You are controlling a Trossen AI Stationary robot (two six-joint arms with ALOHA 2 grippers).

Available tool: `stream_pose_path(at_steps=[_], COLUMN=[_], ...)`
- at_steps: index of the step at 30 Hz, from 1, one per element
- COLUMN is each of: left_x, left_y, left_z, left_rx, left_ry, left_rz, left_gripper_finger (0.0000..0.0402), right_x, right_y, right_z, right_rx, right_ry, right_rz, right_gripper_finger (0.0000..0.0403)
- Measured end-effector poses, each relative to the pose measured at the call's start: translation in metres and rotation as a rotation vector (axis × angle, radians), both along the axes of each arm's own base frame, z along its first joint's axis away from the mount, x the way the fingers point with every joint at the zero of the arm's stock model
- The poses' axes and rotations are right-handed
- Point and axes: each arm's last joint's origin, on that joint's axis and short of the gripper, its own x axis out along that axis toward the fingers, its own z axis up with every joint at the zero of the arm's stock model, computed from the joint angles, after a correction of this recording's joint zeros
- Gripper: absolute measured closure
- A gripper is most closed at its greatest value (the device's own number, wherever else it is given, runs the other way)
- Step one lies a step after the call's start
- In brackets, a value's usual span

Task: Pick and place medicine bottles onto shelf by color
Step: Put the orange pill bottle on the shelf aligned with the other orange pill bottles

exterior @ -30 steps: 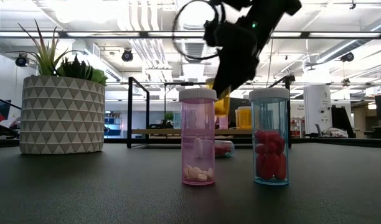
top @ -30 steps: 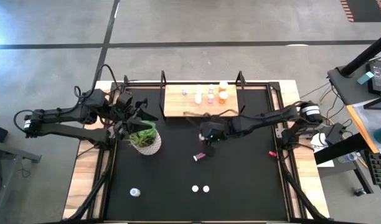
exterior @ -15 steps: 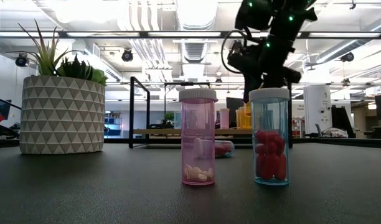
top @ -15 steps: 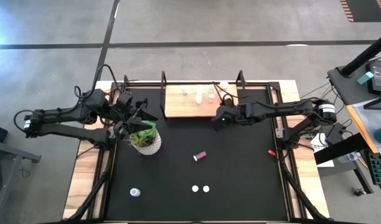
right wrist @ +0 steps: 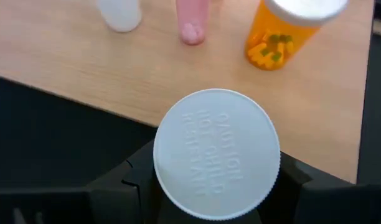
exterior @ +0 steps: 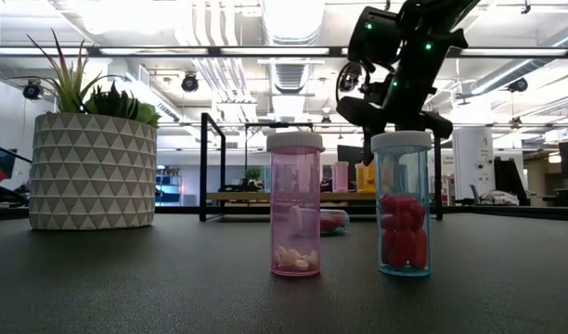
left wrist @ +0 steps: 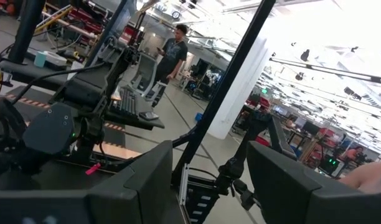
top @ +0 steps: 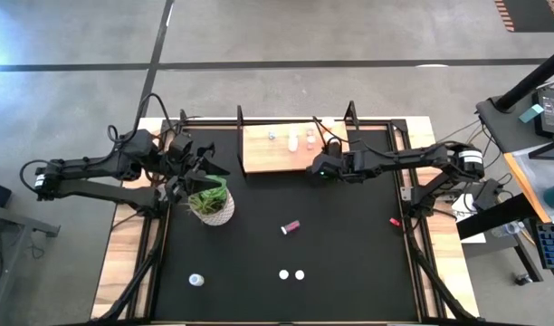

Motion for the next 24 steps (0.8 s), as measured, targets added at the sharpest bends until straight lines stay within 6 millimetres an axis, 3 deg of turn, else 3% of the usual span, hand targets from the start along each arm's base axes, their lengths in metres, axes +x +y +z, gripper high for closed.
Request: stream_pose_path(at_steps=[6, 24], left_x=[0.000, 0.000], left_y=[0.000, 0.000], left_z=[0.000, 0.000], left_rx=[-0.005, -0.005], left_ry=[0.002, 0.001], left_rz=[0.002, 0.002], left_gripper_finger=[0.0212, 0.0212], right_x=[0.000, -0.012], right_y=[0.001, 0.001], right_z=[0.000, -0.002], right_rx=[0.033, -0.048], right_ry=[-0.054, 0.011], right_rz=[-0.092, -0.237], right_gripper_finger=[0.0218, 0.0220])
